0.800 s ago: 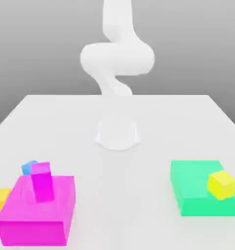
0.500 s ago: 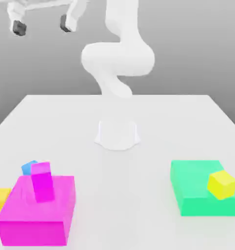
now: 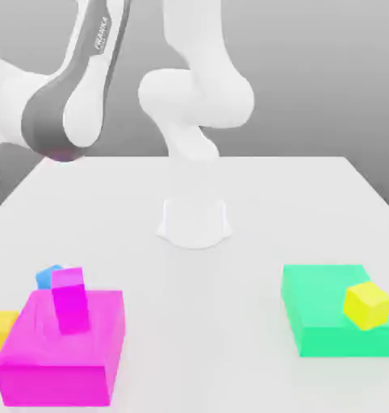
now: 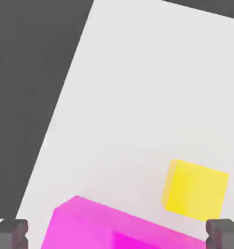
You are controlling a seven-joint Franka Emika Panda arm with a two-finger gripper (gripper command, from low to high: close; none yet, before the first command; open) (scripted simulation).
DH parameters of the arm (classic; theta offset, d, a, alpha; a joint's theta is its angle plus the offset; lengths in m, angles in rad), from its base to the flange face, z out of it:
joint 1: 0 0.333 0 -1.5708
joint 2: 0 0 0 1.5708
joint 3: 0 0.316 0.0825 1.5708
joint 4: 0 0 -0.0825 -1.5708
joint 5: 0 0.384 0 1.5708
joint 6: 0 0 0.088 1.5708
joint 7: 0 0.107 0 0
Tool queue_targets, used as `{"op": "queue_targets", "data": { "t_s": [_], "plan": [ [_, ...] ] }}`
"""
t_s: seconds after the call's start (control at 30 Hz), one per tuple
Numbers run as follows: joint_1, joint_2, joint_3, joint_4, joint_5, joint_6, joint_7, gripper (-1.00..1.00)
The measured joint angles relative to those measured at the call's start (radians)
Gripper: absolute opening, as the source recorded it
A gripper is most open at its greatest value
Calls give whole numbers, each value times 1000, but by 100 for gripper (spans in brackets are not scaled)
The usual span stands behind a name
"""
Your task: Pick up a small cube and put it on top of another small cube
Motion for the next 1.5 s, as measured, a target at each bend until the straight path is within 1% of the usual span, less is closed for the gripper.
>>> {"op": "queue_targets", "data": {
  "t_s": [0.1, 0.23, 0.27, 0.5, 0.63, 0.7, 0.93, 1.13, 1.23, 1.3, 1.4, 1.5],
  "plan": [
    [-41, 110, -1, -4, 65, 51, 12, 0],
    [-84, 256, 44, 21, 119, 160, -18, 0],
    [-89, 274, 50, 24, 125, 174, -22, -100],
    [-87, 270, 48, 23, 124, 172, -21, -100],
    [-61, 146, 12, -2, 78, 74, 14, -100],
    [-37, 86, 20, 2, 44, 28, 7, -100],
    [158, -61, 210, -5, -17, -75, -45, -100],
    [451, -168, 377, -17, -34, -164, -101, -100],
    [620, -224, 455, -18, -44, -223, -133, -100],
    [693, -248, 494, -28, -41, -248, -144, -100],
    [764, -255, 535, -56, -14, -252, -138, -100],
    [766, -186, 535, -80, -44, -171, -100, -100]
  ]
}}
